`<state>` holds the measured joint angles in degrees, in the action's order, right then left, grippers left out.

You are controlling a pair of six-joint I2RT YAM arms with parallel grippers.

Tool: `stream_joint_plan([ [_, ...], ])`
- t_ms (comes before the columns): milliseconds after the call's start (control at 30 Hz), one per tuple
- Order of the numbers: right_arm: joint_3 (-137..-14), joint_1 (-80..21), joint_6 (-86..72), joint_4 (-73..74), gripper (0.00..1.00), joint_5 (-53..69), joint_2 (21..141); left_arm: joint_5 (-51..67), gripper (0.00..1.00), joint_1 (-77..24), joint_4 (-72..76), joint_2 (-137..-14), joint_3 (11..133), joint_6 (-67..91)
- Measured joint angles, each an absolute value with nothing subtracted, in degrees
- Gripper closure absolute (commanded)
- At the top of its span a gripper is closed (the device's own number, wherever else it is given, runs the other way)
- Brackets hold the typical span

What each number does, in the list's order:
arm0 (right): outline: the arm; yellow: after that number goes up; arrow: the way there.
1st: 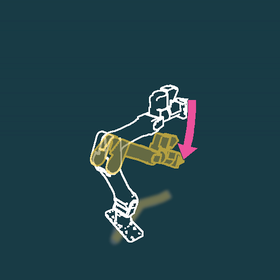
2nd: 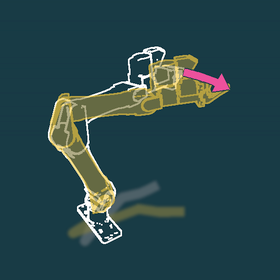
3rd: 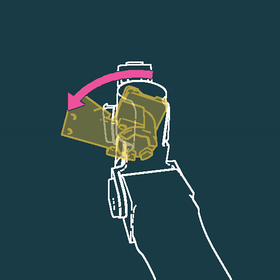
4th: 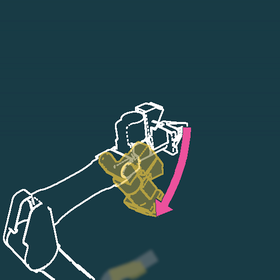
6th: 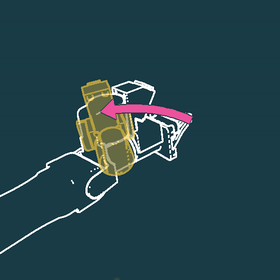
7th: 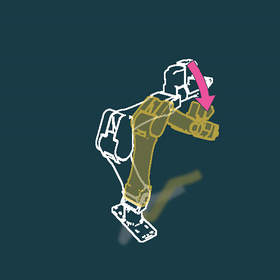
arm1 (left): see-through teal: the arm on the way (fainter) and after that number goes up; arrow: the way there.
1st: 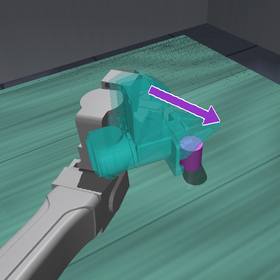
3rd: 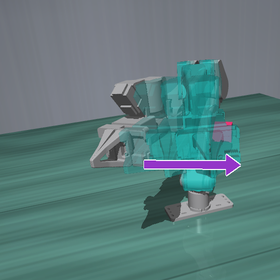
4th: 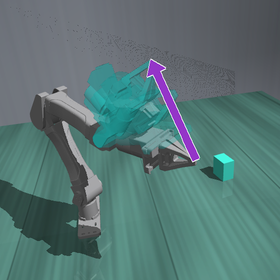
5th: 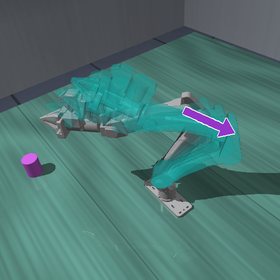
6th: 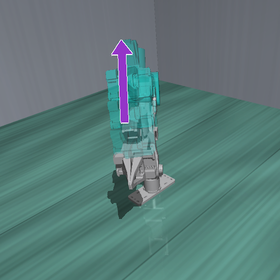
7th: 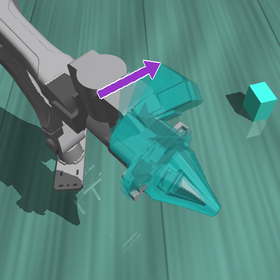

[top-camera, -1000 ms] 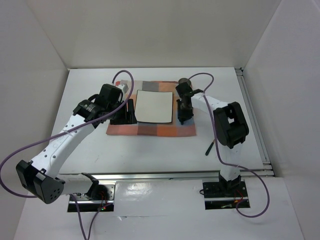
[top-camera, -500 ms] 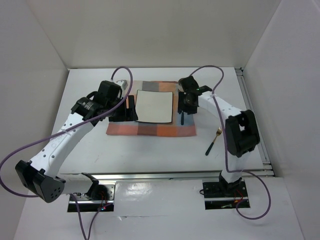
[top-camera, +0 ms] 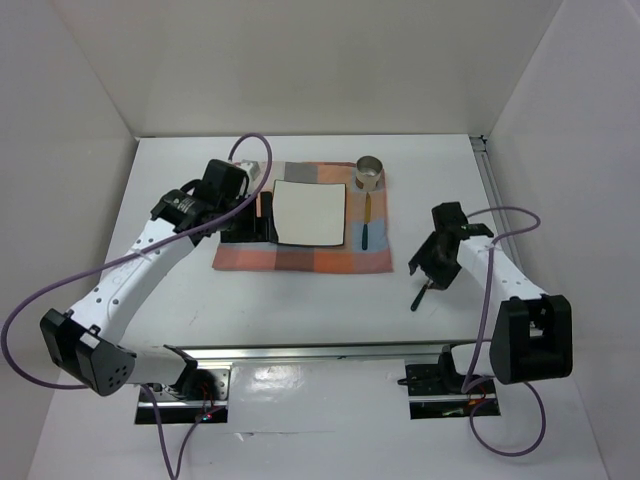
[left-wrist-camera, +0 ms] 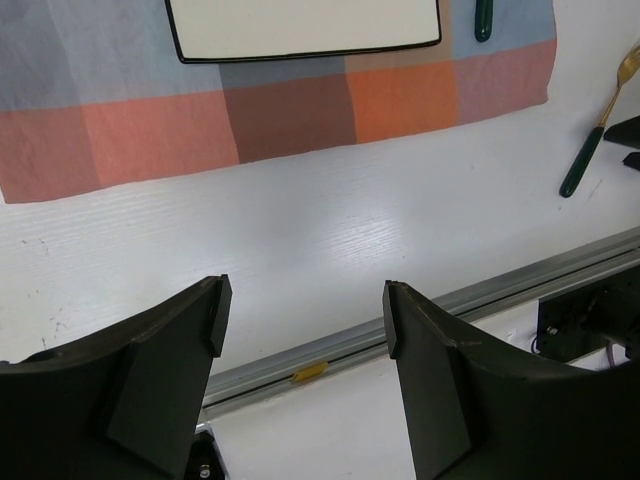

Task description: Set the dinner table for one person

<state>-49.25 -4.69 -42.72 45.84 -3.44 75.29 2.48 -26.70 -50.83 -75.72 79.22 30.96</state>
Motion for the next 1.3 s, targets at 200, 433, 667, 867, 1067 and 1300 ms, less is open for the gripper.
stream_joint_plan([
  [200,-40.9,-2.6,-47.8,45.3,0.38,0.0,75.0,3.8,0.20,-26.7,-50.7,-77.0,79.2,29.9],
  [433,-38.7,-2.6,-48.8,42.0,0.47,0.9,76.8,4.3,0.20,-26.7,-50.6,-77.1,79.3,29.7],
  [667,-38.3,-2.6,-47.8,39.6,0.71,1.0,79.2,4.1,0.20,-26.7,-51.0,-78.4,81.6,29.2],
  [867,-40.6,-3.7,-46.1,39.4,1.00,-0.9,80.1,2.7,0.20,-26.5,-52.8,-79.7,89.0,28.6],
  [1067,-55.5,-13.6,-41.4,42.0,1.00,-5.9,80.0,1.0,0.20,-25.8,-54.4,-79.4,94.7,29.1],
  [1300,-85.2,-28.1,-37.1,41.7,1.00,-3.0,90.4,-4.4,0.19,-25.1,-57.5,-78.4,99.0,32.8],
])
